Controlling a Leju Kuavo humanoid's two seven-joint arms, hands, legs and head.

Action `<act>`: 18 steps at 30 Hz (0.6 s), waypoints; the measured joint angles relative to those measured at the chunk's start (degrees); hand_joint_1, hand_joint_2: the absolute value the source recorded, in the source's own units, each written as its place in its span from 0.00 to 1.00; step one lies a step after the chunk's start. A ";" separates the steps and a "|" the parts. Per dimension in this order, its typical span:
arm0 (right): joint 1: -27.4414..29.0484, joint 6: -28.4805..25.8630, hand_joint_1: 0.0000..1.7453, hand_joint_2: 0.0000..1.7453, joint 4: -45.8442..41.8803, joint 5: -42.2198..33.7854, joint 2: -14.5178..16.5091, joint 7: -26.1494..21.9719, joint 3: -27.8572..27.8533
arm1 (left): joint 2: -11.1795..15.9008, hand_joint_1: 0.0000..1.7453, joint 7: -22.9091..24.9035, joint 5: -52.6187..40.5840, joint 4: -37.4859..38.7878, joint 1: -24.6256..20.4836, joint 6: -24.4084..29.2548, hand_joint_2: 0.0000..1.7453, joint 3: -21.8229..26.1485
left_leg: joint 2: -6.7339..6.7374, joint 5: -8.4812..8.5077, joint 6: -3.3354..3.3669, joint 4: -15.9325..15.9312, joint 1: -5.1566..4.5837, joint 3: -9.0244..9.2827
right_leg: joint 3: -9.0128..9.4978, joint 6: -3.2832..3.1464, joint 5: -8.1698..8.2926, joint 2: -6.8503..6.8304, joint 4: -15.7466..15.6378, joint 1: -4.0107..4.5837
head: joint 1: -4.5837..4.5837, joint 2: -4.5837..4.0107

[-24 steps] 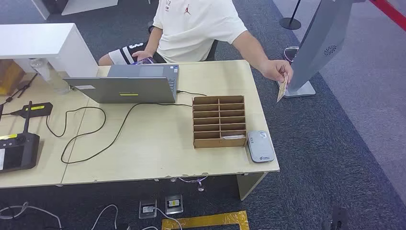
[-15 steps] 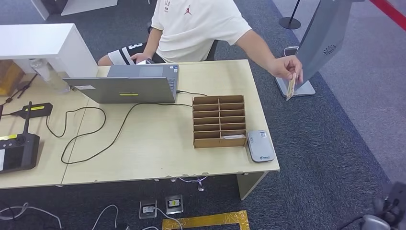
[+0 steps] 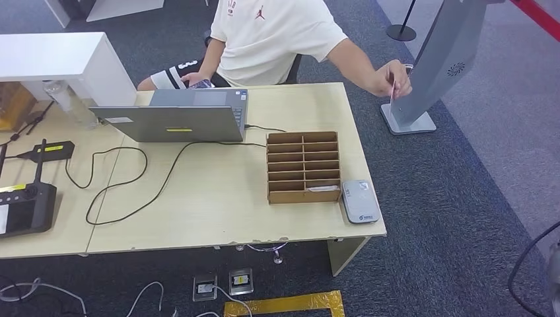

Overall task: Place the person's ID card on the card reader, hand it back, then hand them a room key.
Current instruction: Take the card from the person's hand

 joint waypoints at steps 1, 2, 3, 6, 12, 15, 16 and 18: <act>-1.33 -0.12 0.00 1.00 0.04 2.54 0.36 -0.14 0.02 | -0.08 0.00 -0.14 -0.02 0.03 -0.02 0.00 0.00 0.20 | -0.03 0.02 0.00 0.00 0.00 -0.01 | 0.00 0.00 0.00 -0.02 0.01 0.00 | -0.01 0.00; -2.67 -0.17 0.00 1.00 0.05 4.99 0.85 0.08 0.07 | -0.16 0.00 -0.24 -0.08 0.04 -0.04 0.00 0.00 0.38 | -0.05 0.04 0.00 0.00 0.00 -0.02 | 0.01 0.00 0.00 -0.04 0.02 0.00 | 0.01 0.00; -3.93 -0.21 0.00 1.00 0.07 7.64 1.54 0.63 0.21 | -0.25 0.00 -0.28 -0.19 0.05 -0.06 0.00 0.00 0.55 | -0.07 0.06 0.00 0.00 0.01 -0.01 | 0.02 0.00 0.00 -0.05 0.02 0.01 | 0.00 0.00; -6.52 0.13 0.00 1.00 -0.53 13.02 5.20 4.59 2.42 | -0.56 0.00 -0.29 -0.62 0.10 -0.14 0.01 0.00 0.79 | -0.08 0.08 -0.02 0.00 0.05 0.09 | -0.01 -0.02 0.00 -0.03 0.01 0.05 | -0.01 0.00; 9.69 11.08 0.00 1.00 -18.23 -21.02 5.27 49.16 26.46 | -1.07 0.00 -0.30 -1.12 0.13 0.06 -0.30 0.00 0.87 | -0.08 0.14 0.16 0.44 -0.14 -0.16 | -0.16 0.21 0.10 0.37 -0.32 -0.11 | 0.49 0.00; 13.31 11.95 0.00 1.00 -41.24 -38.79 -4.46 74.03 51.10 | -0.87 0.00 -0.31 -1.23 0.32 0.93 -1.40 0.00 0.87 | 1.32 -0.01 0.43 0.07 -2.28 -3.09 | -2.53 0.55 0.23 1.92 1.92 -2.12 | 1.33 0.00; 12.85 13.57 0.00 1.00 -48.80 -37.65 -6.71 74.70 60.35 | -0.66 0.00 -0.31 -1.22 0.43 0.69 -0.82 0.00 0.88 | 1.99 -0.20 0.42 -0.01 -2.51 -3.26 | -3.05 0.57 0.25 2.71 2.15 -2.38 | 0.98 0.00; 12.03 18.01 0.00 1.00 -59.91 -30.18 -7.38 74.07 78.81 | -0.54 0.00 -0.29 -1.11 0.49 -0.46 2.15 0.00 0.88 | 2.87 -0.52 0.35 -0.04 -1.90 -2.37 | -2.85 0.54 0.38 3.93 1.66 -1.95 | 0.21 0.00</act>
